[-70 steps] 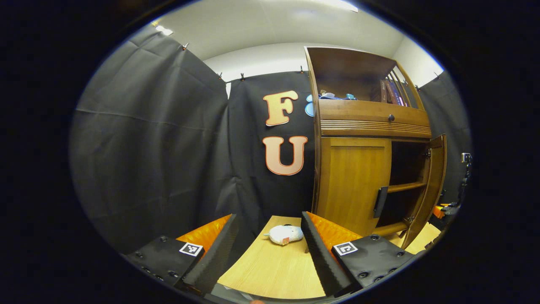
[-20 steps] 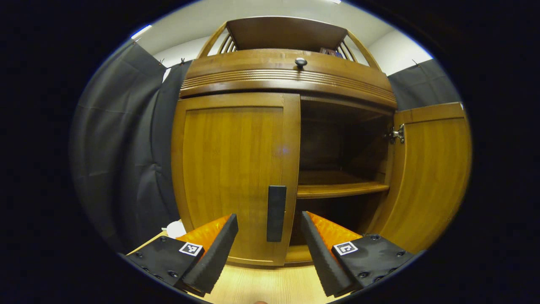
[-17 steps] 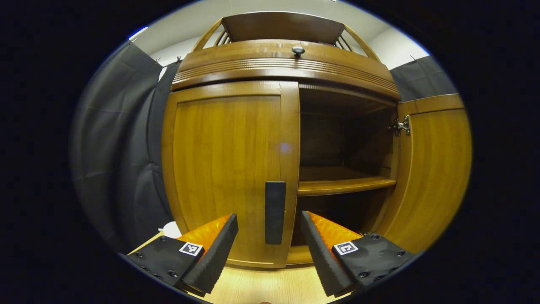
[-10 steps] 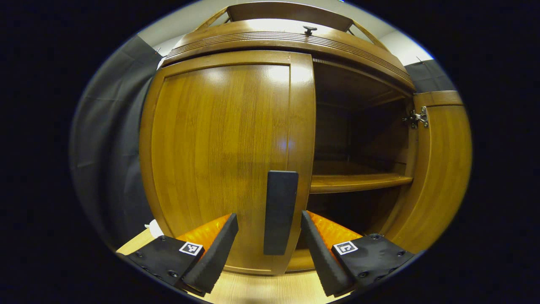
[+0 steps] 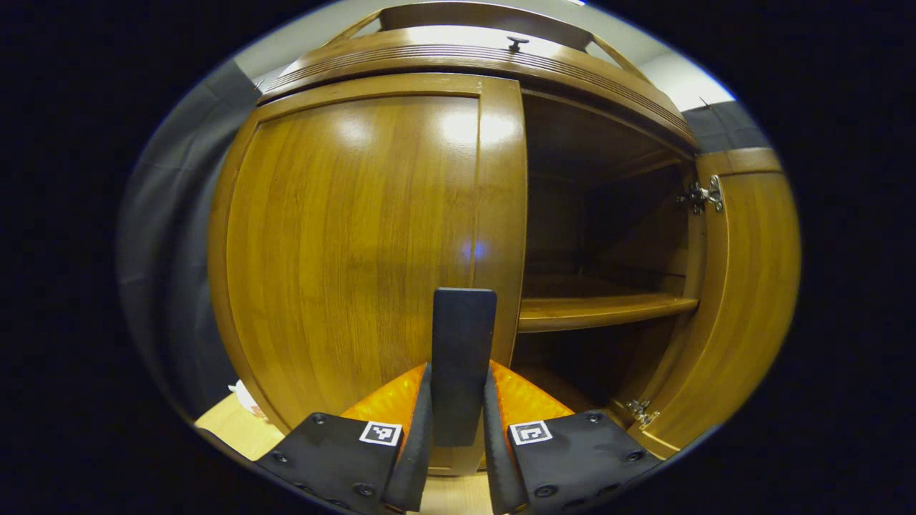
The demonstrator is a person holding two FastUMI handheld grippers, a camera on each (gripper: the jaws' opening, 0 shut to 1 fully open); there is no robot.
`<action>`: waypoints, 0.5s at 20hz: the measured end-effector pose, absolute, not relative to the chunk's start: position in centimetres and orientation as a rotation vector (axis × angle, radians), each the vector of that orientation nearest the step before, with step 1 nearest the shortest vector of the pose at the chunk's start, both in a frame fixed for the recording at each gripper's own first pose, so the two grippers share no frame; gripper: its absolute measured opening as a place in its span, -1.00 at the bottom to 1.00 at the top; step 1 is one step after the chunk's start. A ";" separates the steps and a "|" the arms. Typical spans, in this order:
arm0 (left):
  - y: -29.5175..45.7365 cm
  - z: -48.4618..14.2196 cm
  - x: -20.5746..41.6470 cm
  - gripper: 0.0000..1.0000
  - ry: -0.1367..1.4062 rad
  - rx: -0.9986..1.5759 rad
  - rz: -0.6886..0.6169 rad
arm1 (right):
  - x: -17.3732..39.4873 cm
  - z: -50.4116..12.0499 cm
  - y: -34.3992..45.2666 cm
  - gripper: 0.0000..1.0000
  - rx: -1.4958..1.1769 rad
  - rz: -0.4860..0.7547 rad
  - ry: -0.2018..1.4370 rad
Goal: Open the right door of the double-door shoe cabinet with the right hand, and open the left door with the left hand.
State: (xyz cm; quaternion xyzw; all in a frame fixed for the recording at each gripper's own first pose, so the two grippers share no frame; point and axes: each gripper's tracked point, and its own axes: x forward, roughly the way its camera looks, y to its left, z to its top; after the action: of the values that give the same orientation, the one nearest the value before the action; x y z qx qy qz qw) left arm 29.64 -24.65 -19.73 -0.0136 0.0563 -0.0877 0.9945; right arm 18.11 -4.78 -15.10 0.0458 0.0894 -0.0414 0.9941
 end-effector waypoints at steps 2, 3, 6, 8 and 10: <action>-24.7 -19.8 29.3 -0.26 0.124 -0.033 -0.172 | 18.1 -14.8 -4.6 0.96 0.092 -0.082 0.167; -24.7 -19.8 28.8 -0.31 0.124 -0.061 -0.173 | 18.1 -14.7 -4.6 0.96 0.089 -0.081 0.162; -24.2 -19.6 27.3 -0.41 0.112 -0.035 -0.188 | 18.2 -14.3 -4.1 0.96 0.077 -0.070 0.148; -23.8 -19.2 25.7 -0.48 0.111 -0.029 -0.191 | 17.7 -14.1 -3.5 0.96 0.073 -0.056 0.143; -23.1 -19.2 23.7 -0.43 0.112 -0.041 -0.192 | 17.5 -13.8 -2.9 0.96 0.070 -0.042 0.136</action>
State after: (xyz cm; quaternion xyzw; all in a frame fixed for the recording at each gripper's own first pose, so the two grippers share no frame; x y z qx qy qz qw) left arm 23.69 -23.11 -19.20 -0.0203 0.0558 -0.0958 0.9936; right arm 17.49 -2.89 -13.83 0.0348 0.0681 -0.0208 0.9969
